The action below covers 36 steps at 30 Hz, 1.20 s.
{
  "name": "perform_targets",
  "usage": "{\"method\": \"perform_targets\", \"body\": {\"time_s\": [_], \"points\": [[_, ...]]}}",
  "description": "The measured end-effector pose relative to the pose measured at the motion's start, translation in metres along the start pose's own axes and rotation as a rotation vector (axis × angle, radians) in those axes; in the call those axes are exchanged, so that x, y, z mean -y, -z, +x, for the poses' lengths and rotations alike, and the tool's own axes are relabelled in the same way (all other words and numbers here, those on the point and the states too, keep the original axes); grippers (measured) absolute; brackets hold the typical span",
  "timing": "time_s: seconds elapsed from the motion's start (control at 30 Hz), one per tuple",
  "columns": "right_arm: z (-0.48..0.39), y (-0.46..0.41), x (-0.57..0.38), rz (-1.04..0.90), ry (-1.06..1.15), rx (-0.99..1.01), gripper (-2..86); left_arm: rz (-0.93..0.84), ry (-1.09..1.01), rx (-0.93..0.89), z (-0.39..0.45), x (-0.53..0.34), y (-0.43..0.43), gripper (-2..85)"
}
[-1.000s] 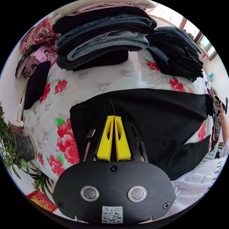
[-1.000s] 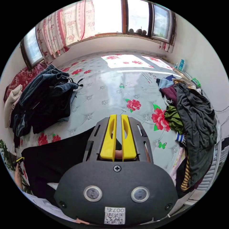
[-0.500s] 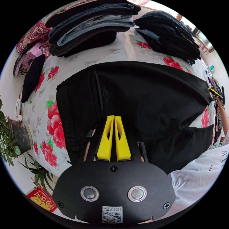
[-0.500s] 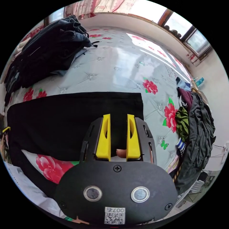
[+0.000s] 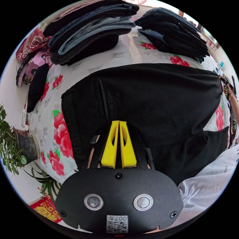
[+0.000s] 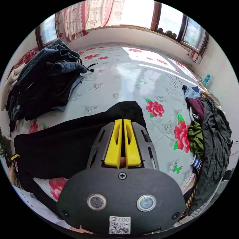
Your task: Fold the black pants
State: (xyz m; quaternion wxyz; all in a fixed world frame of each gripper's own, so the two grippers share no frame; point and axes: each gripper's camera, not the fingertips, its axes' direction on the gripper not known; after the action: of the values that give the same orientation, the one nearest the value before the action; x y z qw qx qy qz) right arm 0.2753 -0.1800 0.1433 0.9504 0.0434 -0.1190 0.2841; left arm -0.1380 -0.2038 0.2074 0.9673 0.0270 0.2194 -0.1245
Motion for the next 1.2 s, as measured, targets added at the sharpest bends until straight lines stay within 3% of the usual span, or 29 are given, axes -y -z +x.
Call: {"method": "perform_targets", "body": {"time_s": [0.1, 0.2, 0.33, 0.5, 0.7, 0.83, 0.87, 1.03, 1.13, 1.2], "points": [[0.012, 0.005, 0.004, 0.010, -0.134, 0.077, 3.2, 0.014, 0.052, -0.020, -0.005, -0.005, 0.010, -0.9], [0.004, 0.048, -0.021, 0.156, -0.114, 0.089, 4.4, 0.078, 0.112, -0.046, -0.016, -0.025, 0.035, -0.9], [-0.009, 0.094, -0.088, 0.208, -0.031, 0.201, 5.2, 0.114, 0.185, -0.064, -0.033, -0.071, 0.066, -0.5], [-0.013, 0.139, -0.230, 0.058, -0.001, 0.166, 5.8, 0.125, 0.349, -0.087, -0.065, -0.170, 0.101, 3.3], [0.007, 0.170, -0.346, -0.095, -0.135, 0.096, 6.9, 0.042, 0.345, -0.069, -0.061, -0.245, 0.103, 7.0], [-0.007, 0.154, -0.369, -0.194, -0.070, 0.082, 8.1, -0.096, 0.346, -0.072, -0.041, -0.257, 0.072, 3.8], [-0.014, 0.136, -0.373, -0.294, -0.024, 0.036, 8.6, -0.130, 0.288, -0.034, -0.027, -0.258, 0.063, 0.9], [-0.005, 0.133, -0.380, -0.316, 0.024, -0.088, 10.7, -0.172, 0.083, 0.099, 0.011, -0.259, 0.074, -0.8], [0.021, 0.136, -0.374, -0.380, -0.076, -0.034, 10.3, -0.148, 0.184, 0.014, 0.000, -0.264, 0.093, -0.8], [0.023, 0.164, -0.358, -0.244, -0.079, -0.106, 9.5, -0.012, 0.344, -0.040, -0.019, -0.269, 0.131, -0.5]]}}
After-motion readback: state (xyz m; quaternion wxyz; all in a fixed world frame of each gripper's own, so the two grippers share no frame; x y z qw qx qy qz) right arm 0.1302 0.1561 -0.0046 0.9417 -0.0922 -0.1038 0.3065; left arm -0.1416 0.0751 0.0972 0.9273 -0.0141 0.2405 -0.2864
